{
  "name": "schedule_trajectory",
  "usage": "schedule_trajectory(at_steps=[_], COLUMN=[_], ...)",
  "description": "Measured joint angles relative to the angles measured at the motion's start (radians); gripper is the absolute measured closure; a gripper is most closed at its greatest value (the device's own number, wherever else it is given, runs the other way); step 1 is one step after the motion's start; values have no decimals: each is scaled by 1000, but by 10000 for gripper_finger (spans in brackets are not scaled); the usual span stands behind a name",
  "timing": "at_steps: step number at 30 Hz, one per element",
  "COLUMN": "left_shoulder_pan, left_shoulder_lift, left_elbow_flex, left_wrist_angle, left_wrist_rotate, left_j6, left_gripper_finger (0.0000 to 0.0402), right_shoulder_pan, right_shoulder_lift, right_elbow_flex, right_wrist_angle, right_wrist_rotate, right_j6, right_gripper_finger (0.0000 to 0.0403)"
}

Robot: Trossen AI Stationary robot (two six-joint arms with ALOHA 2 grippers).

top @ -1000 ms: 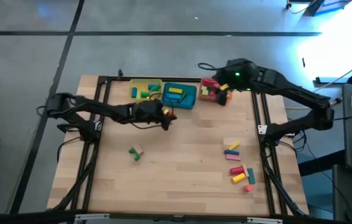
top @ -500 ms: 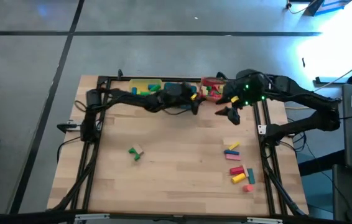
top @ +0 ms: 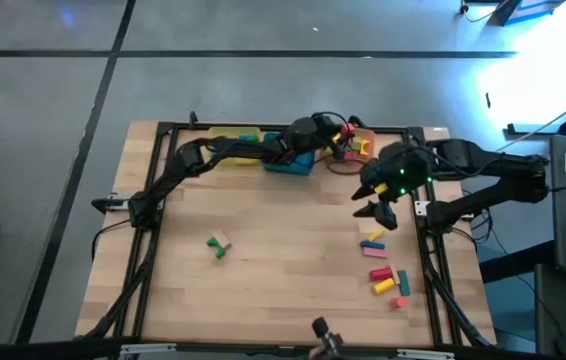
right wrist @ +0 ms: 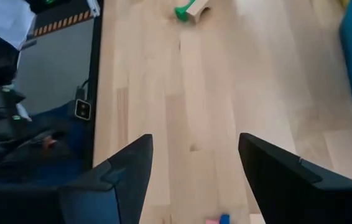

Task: Sort blocks by size
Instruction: Put the orange arch block into the orange bin, then put the yellow rectangle block into the blue bin

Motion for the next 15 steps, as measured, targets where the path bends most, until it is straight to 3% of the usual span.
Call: schedule_trajectory(at_steps=[9,15], left_shoulder_pan=[52,68], left_shoulder_lift=[104,105], left_elbow_flex=[80,81], left_wrist_angle=[-1,-54], left_wrist_rotate=[-1,-7], left_j6=[-117,-152], left_gripper_finger=[275,237], right_shoulder_pan=[70,68], right_shoulder_lift=[0,0], right_elbow_flex=[0,0], right_wrist_angle=[1,1], right_wrist_rotate=[104,104], right_j6=[0,0], right_gripper_finger=[162,162])
